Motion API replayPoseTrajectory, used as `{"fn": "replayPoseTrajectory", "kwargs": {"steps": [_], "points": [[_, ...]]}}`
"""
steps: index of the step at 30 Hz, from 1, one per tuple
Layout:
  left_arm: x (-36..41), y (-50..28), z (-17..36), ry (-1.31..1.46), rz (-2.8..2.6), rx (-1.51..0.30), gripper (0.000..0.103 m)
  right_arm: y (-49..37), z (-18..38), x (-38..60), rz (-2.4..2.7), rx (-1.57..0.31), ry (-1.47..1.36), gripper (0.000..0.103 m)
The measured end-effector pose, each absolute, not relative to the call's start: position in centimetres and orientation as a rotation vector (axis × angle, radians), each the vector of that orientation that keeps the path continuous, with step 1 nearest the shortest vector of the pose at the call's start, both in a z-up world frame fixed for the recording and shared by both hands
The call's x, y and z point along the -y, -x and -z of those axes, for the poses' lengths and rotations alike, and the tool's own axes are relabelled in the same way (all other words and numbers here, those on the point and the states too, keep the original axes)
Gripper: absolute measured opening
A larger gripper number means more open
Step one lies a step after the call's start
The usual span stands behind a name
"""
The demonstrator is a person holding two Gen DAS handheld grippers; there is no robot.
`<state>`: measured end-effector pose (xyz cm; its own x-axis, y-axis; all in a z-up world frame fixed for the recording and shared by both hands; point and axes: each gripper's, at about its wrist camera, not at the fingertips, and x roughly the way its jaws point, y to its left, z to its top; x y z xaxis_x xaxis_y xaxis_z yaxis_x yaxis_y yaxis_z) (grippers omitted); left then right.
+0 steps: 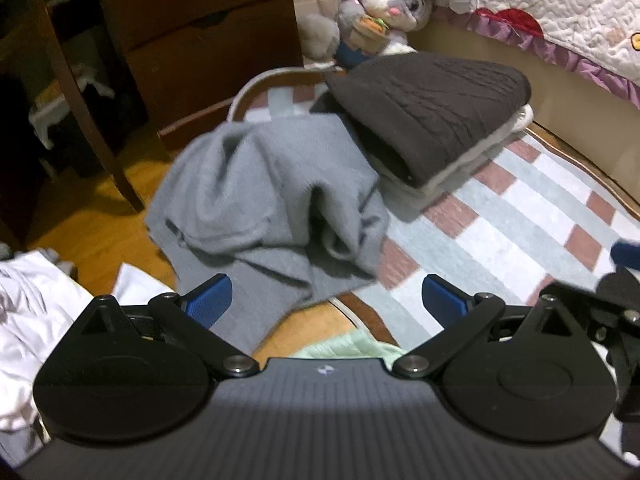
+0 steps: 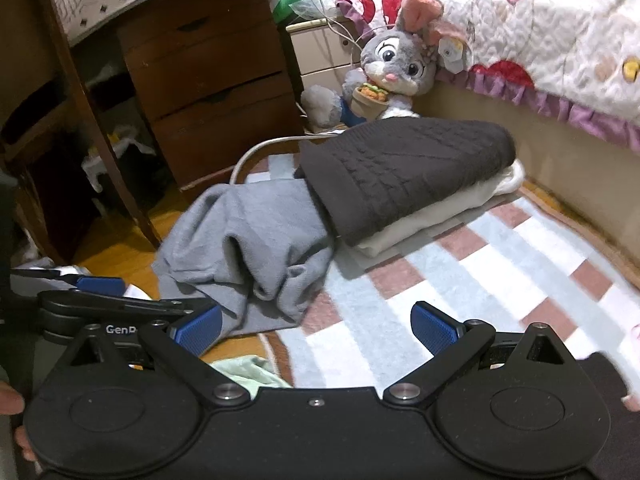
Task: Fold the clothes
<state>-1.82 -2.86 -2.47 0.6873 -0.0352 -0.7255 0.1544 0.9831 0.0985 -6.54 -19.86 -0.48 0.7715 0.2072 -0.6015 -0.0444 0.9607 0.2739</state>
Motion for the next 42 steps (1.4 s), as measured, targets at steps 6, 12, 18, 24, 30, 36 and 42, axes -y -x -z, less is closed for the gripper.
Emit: {"fn": "replayPoseTrajectory", "kwargs": {"steps": [6,12,18,24,30,36,42], "points": [[-0.4,-0.8,2.6,-0.088,0.07,-0.771,0.103,4.1,6.1,21.5,-0.18,-0.75,-0.639,0.102],[-3.6,-6.4,3.1,0.007,-0.036,-0.77,0.101,0.2,8.2,22.3,-0.242,-0.769,-0.74,0.102],[-6.7,-16.3,5.5,0.092,-0.222,-0.864,0.1,-6.9,10.7,22.4,-0.287,-0.782,-0.773,0.102],[-9.2,-19.5,8.2,0.186,-0.351,-0.839,0.1,-12.1,13.5,21.7,-0.254,-0.737,-0.802,0.102],[-11.4,-19.0,12.4,0.27,-0.361,-0.898,0.1,-13.2,15.1,21.4,-0.221,-0.727,-0.858,0.102],[-15.5,-18.2,12.9,0.472,-0.434,-0.87,0.103,-15.2,16.1,21.4,-0.14,-0.739,-0.816,0.094],[-16.7,-19.3,16.8,0.694,-0.215,-1.009,0.103,-18.2,17.9,18.8,-0.133,-0.755,-0.821,0.093]]}}
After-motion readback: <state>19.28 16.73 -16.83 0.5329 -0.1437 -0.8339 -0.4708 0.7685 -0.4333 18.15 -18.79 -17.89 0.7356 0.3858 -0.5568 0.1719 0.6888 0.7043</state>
